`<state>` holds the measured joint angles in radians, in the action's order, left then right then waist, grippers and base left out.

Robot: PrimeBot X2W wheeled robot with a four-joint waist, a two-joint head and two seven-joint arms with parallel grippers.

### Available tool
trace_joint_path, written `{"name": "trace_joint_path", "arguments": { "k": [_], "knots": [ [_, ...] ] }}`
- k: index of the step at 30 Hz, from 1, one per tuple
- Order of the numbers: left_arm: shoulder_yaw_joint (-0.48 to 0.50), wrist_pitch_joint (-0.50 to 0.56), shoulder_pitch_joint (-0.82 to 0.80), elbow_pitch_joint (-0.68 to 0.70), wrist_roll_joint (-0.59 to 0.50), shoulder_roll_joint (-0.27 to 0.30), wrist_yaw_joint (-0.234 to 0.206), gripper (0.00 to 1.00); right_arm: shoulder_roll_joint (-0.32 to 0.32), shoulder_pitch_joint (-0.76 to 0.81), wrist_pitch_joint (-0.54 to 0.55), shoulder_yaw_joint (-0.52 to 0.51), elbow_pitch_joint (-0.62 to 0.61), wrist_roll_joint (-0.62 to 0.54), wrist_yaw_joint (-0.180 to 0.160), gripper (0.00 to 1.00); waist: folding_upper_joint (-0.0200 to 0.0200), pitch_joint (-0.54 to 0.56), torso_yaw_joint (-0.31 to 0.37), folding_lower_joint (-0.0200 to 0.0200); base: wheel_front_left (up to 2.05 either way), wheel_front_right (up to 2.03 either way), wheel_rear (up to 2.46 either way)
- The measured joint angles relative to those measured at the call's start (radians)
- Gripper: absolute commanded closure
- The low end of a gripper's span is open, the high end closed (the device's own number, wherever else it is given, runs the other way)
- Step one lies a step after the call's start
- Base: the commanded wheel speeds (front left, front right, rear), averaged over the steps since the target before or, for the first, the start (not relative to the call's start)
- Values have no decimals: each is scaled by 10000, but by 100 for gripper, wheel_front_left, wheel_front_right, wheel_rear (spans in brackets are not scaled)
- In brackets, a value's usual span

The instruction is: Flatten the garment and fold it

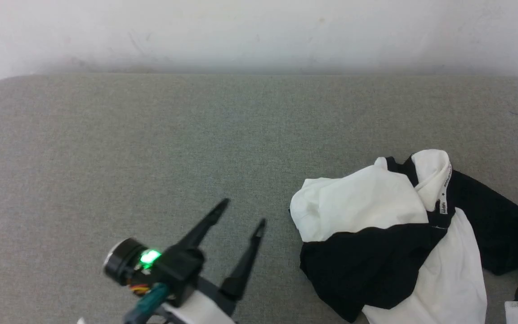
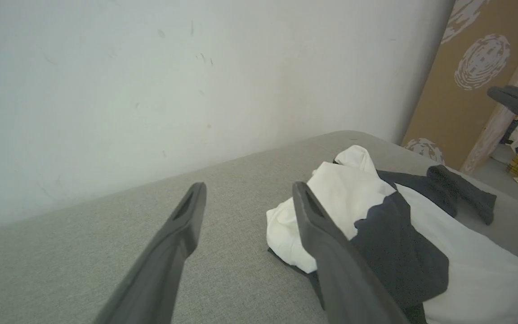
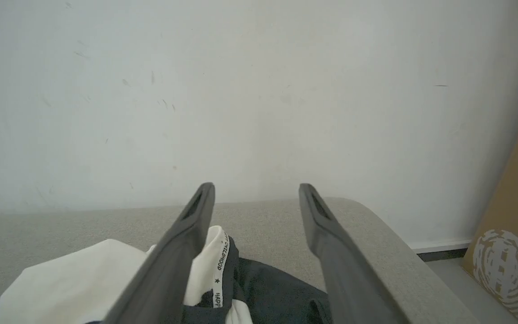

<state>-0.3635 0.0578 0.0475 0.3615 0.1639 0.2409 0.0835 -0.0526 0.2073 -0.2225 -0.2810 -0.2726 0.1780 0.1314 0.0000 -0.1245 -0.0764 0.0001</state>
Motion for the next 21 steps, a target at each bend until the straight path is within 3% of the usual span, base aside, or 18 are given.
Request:
{"name": "trace_joint_path", "arguments": {
  "k": [5, 13, 21],
  "knots": [
    [-1580, 1499, -1280, -59, 173, 326, 368, 0, 2, -81, -102, -128, 142, 151, 0, 0, 0, -283, 42, 0, 0, 0, 0],
    [-4405, 2447, -3104, -1772, 1064, 679, 405, 0, 2, -364, -205, -77, 337, 257, 0, 0, 0, -746, 280, 1, 0, 0, 0],
    [-4725, 2366, -4249, -3118, 1085, 802, 343, 0, 4, -456, -261, 79, 368, 337, 0, 0, 0, -1138, 634, 0, 0, 0, 0]
  ]
}}
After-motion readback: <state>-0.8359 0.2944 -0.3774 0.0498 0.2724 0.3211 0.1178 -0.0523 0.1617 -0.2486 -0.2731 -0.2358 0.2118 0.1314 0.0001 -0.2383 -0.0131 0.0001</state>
